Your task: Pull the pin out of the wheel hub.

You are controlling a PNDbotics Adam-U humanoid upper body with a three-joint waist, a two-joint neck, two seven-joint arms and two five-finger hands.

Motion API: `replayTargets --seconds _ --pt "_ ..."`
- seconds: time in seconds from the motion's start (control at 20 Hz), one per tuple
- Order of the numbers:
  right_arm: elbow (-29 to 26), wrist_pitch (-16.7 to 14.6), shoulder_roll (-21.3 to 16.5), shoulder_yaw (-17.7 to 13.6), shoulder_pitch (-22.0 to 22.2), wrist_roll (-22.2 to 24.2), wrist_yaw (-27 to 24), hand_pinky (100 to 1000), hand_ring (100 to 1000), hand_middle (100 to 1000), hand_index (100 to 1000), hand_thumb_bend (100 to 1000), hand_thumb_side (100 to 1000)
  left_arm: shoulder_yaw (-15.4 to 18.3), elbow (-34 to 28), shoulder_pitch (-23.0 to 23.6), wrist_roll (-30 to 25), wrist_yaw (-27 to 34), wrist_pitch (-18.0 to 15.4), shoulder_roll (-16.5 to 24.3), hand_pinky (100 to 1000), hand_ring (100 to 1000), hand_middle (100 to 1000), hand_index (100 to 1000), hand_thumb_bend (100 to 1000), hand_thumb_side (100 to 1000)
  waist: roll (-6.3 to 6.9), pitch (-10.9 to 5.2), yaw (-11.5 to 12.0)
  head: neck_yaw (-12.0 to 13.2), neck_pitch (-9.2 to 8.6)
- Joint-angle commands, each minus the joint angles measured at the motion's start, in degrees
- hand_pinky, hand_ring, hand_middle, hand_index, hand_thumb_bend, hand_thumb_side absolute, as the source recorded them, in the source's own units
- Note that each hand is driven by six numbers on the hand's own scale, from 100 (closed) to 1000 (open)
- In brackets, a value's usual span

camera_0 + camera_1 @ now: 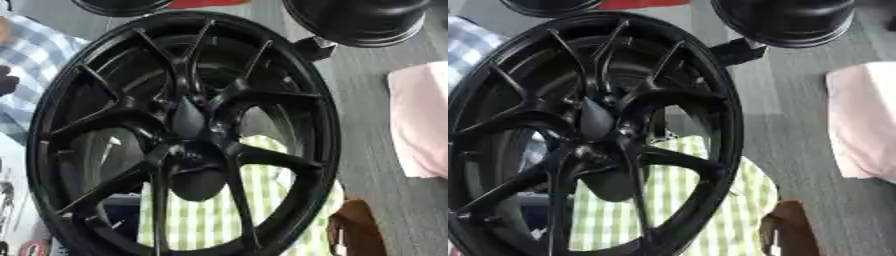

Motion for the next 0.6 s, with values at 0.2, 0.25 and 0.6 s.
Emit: replayTargets --seconds 0.2,0.25,0.6 --pt "-10.8 -3.4 1.1 5.1 -0.7 -4.9 -5.9 938 812 692 751 100 346 -0.3 -0.9 -0.8 -0.6 0.2 -0.3 0.6 727 625 583 767 100 681 -0.19 -1.43 0.5 -0.6 0.04" --pt "-12.0 -3.0 1.4 5.9 -1.0 -4.9 -6.9 935 809 688 748 100 345 -0.4 -1.0 -0.8 -0.6 0.2 -0.3 0.5 727 625 583 767 100 681 -0.21 -1.45 0.5 -0.6 0.02" --pt "-13.2 -1.5 3.0 8.4 -4.0 -1.6 -13.1 933 805 681 744 100 353 -0.6 -0.9 -1.0 -0.9 0.3 -0.3 0.5 726 624 583 766 100 681 -0.36 -1.45 0.8 -0.7 0.04"
